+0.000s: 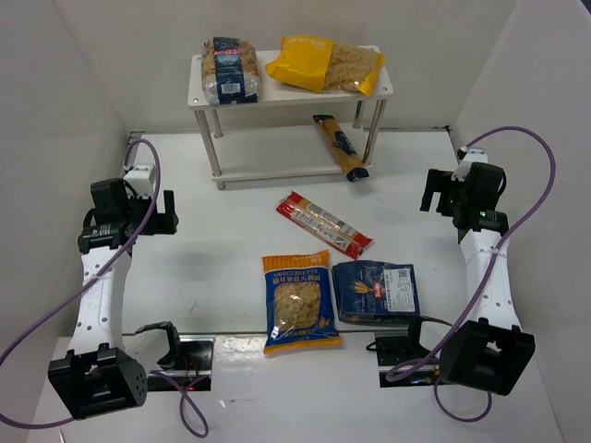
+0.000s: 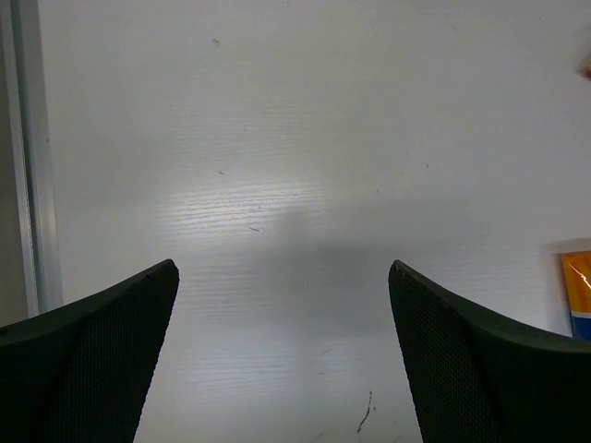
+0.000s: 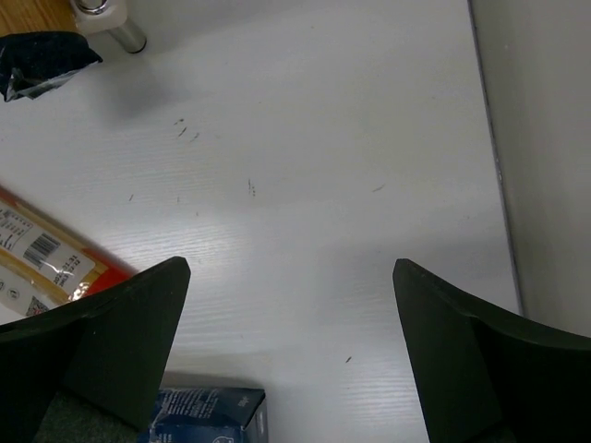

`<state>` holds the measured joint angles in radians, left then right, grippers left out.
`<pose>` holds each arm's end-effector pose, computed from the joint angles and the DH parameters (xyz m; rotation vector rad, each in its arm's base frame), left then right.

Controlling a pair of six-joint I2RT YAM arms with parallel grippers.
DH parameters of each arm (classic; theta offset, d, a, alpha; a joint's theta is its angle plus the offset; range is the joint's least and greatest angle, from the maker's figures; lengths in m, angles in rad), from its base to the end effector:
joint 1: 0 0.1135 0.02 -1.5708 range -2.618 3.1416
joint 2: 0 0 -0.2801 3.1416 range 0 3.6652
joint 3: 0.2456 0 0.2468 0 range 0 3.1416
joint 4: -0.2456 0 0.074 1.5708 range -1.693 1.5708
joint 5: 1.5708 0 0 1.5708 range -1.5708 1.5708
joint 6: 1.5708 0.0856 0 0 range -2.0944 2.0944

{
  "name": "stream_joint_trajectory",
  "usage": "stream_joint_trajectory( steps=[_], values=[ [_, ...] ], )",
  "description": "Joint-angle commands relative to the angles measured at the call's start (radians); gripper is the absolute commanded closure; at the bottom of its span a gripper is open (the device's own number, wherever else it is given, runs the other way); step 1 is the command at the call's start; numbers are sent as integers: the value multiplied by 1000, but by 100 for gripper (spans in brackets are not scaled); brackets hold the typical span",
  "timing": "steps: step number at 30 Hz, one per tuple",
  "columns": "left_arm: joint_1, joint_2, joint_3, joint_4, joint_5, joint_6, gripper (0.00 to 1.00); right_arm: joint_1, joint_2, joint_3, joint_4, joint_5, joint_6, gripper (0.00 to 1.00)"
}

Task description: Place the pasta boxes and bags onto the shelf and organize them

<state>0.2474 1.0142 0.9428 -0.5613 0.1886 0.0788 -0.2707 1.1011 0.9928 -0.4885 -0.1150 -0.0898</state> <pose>0.2391 0.0438 0.3006 -0.0797 2.1892 -0.0242 0.2621 -0.0625 0.3077 0.1297 2.1604 -0.0829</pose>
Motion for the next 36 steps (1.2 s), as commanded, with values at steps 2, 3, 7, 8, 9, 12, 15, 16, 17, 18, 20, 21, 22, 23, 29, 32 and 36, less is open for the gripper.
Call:
stream_joint_trajectory(
  steps=[2,3,7,8,9,12,15,16,17,18,20,21,22,23,29,32,36],
  values=[
    [6,0,36,12,25,13,0,7,-14,10,7,-12,6,1],
    [6,0,36,12,25,13,0,7,-14,1,7,-12,5,1],
    [6,0,36,12,25,13,0,7,5,1,-34,-133,-56,1],
    [6,0,36,12,25,13,0,17,5,1,-47,-209,-73,1],
    [6,-9,36,12,25,22,0,28,17,1,-56,-241,-89,1],
    [6,-9,36,12,25,22,0,115,55,1,-65,-278,-123,1],
    [6,-20,27,21,14,22,0,281,111,1,-33,-223,-133,1],
    [6,-20,27,21,14,22,0,327,147,1,-10,-200,-133,1],
    [6,-20,27,21,14,22,0,371,169,1,4,-175,-145,1],
    [6,-31,27,30,14,22,0,461,192,1,16,-125,-145,1],
    [6,-42,17,31,5,22,0,540,270,15,45,-95,-163,1],
    [6,-42,17,31,5,22,0,601,296,27,45,-85,-163,1],
    [6,-42,17,31,5,22,0,628,349,39,71,-84,-175,1],
    [6,-42,17,31,-6,22,0,645,376,40,83,-84,-186,1],
    [6,-31,17,31,-15,22,0,709,592,79,157,-117,-246,1],
    [6,-31,17,40,-15,22,0,719,660,90,188,-74,-274,1],
    [6,-31,17,40,-15,22,0,728,684,99,199,-46,-321,1]
  ],
)
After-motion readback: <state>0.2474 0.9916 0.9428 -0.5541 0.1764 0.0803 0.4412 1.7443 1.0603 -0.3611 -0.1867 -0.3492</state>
